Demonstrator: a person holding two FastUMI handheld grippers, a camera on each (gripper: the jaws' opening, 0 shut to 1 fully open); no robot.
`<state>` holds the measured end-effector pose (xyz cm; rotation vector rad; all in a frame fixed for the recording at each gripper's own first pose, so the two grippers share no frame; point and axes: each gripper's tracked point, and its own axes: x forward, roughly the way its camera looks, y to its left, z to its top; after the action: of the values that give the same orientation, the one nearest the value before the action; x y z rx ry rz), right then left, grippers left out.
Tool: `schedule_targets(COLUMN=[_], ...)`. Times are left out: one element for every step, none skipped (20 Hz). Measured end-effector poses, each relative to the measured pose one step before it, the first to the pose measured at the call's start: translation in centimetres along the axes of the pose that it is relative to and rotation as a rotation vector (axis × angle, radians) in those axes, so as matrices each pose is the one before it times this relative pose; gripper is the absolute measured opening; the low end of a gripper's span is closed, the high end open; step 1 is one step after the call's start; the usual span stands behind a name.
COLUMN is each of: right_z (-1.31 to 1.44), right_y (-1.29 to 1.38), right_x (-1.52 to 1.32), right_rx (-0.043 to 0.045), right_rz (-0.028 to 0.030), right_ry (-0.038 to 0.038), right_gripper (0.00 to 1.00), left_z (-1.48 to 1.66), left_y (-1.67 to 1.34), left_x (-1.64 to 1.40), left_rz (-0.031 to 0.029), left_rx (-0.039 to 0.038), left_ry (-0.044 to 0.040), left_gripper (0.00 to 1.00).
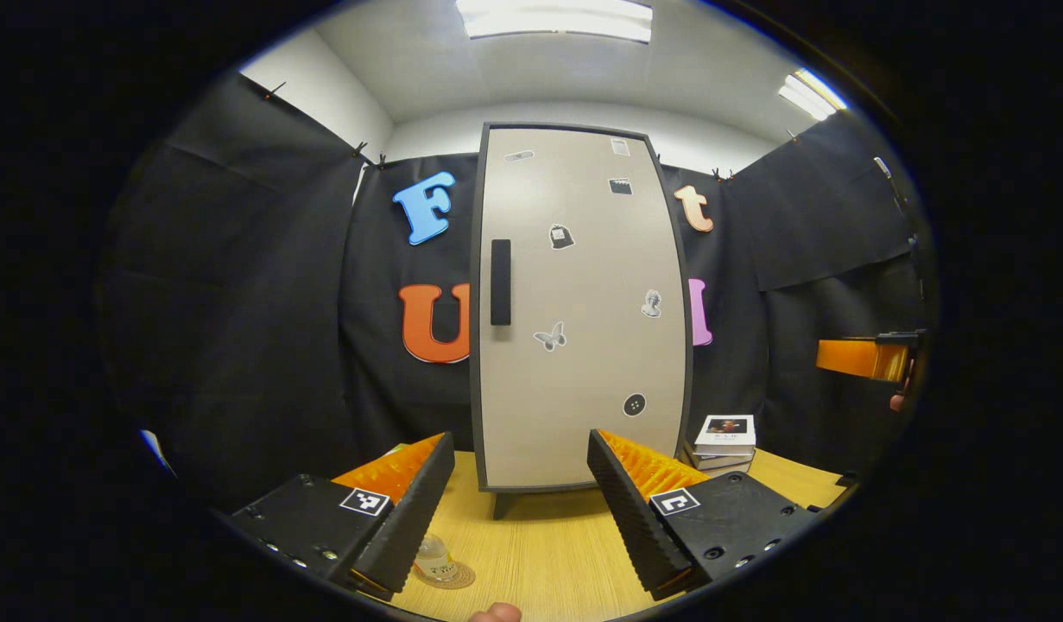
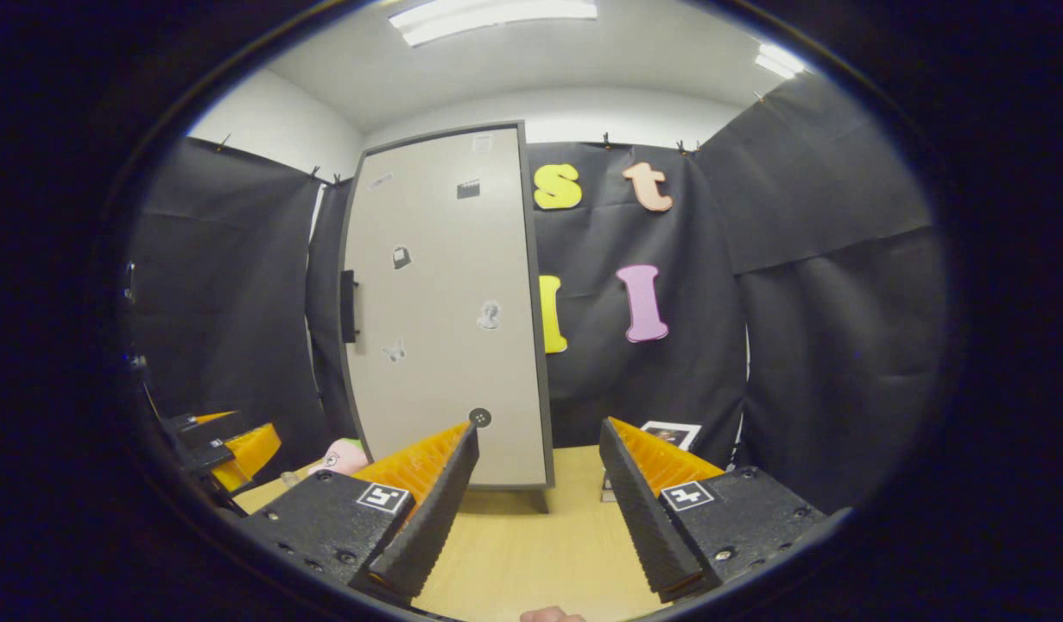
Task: Open the cabinet door with the right hand, grasp the bottle in the cabinet with the left hand and place it on the coaster, then close the cabinet door with the right hand.
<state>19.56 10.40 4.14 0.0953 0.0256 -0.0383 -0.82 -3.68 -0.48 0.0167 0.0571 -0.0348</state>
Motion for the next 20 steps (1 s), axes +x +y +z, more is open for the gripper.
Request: schedule_targets(right_z=[-0.022,-0.012,-0.049,0.079,-0.062,-0.009,-0.074,0.018,-0.009,0.042,0.094,0.132,-0.019,-0.015,-0.021,0.179,0.133,0.043,0.113,0.034], right_y=[0.090,-0.007,-0.016,0.037,0.029,0.023,-0.073,-0.061,0.142,0.007,-0.023,-0.079,-0.142,-0.058,0.040,0.180,0.060,-0.081,-0.031,0.149], right_x=[-0.117,0.058,-0.029,0.057,-0.011,0.071,-0.024,0.036,-0.077,-0.154,-0.037,0.059,-0.078,0.182,-0.016,-0.020,0.068,-0.152,0.025,0.012], right_rx=[0.00203,0.00046,-0.00055,-0.00023,-0.00082,-0.00155,-0.00080,0.00097,0.00133,0.00080,-0.00030,-0.00129,-0.00060,0.00290,0.00667,0.00675,0.00117,-0.00401,-0.00496,-0.00280], right_rz=[0.00164,-0.00008,-0.00119,-0.00046,-0.00034,-0.00076,-0.00246,-0.00138,0.00089,0.00023,0.00039,-0.00225,-0.00178,0.00149,0.00240,0.00719,0.00253,-0.00281,-0.00142,0.00376], right_ry=[0.00028,0.00047,-0.00031,-0.00104,0.00050,0.00038,-0.00105,-0.00254,-0.00165,-0.00399,-0.00661,-0.00912,-0.00208,-0.00006,0.00210,-0.00056,-0.00151,-0.00301,-0.00237,-0.00251], right_gripper=[0.91,0.91,0.91,0.91,0.91,0.91,0.91,0.91,0.91,0.91,0.91,0.91,0.91,0.91,0.91,0.91,0.91,0.91,0.91,0.91], left_z=[0.010,-0.030,-0.066,0.082,0.101,0.010,-0.019,0.066,0.022,0.049,0.039,0.060,-0.201,-0.028,0.200,0.119,-0.171,-0.026,0.061,0.052], left_y=[0.113,0.064,0.052,0.073,-0.074,0.018,-0.001,0.017,-0.114,-0.183,-0.058,-0.018,0.002,0.050,0.076,-0.033,-0.102,0.035,-0.096,-0.001], left_x=[-0.003,0.041,0.007,0.086,-0.087,-0.008,0.035,0.130,0.037,-0.047,-0.075,-0.031,0.126,-0.129,-0.081,-0.120,-0.091,0.001,-0.102,-0.017], left_rz=[0.00116,0.00004,-0.00076,-0.00041,-0.00066,-0.00054,-0.00108,0.00007,-0.00341,-0.00333,-0.00184,-0.00251,-0.00007,0.00310,0.00325,-0.00110,-0.00113,-0.00196,-0.00134,-0.00068], left_rx=[-0.00037,-0.00109,-0.00159,-0.00081,0.00031,0.00087,0.00124,-0.00017,-0.00257,-0.00401,-0.00394,-0.00259,-0.00023,-0.00152,-0.00499,-0.00664,-0.00649,-0.00323,0.00092,0.00324], left_ry=[0.00041,0.00016,0.00119,-0.00066,-0.00064,-0.00024,0.00027,-0.00085,-0.00010,0.00053,-0.00195,-0.00100,0.00624,0.00078,-0.00454,-0.00173,0.00033,0.00056,-0.00027,-0.00099], left_gripper=[0.94,0.94,0.94,0.94,0.94,0.94,0.94,0.94,0.94,0.94,0.94,0.94,0.94,0.94,0.94,0.94,0.94,0.94,0.94,0.94])
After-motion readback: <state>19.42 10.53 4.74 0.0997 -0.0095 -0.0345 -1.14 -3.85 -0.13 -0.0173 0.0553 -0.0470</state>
